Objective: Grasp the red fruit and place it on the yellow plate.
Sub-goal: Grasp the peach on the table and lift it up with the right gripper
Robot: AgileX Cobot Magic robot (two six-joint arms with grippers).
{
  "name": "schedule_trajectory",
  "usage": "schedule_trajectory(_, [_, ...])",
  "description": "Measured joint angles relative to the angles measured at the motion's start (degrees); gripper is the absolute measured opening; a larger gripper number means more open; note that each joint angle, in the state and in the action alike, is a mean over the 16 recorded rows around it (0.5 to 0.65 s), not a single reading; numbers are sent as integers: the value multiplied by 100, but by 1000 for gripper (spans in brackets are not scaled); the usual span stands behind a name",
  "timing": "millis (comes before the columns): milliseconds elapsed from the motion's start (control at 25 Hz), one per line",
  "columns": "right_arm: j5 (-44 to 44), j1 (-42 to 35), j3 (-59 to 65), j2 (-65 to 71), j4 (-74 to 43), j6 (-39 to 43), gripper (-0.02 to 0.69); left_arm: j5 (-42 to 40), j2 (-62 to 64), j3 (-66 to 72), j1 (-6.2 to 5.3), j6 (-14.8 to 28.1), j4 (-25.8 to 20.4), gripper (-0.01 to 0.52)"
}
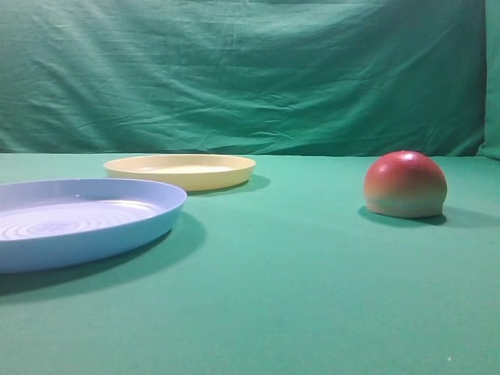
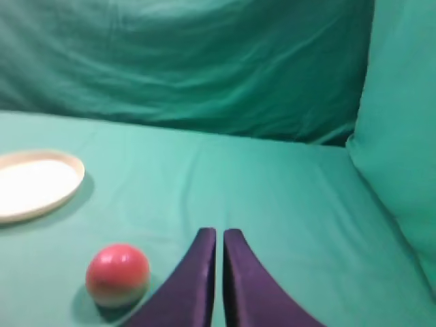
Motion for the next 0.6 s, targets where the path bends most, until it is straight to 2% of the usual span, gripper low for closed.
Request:
schedule_trajectory(280, [715,13,-724,1489,108,-664,0,0,0,0,0,0,0,157])
schedule_trajectory(600, [1348,364,-1618,2975,265,-877,0,0,0,0,0,0,0,157])
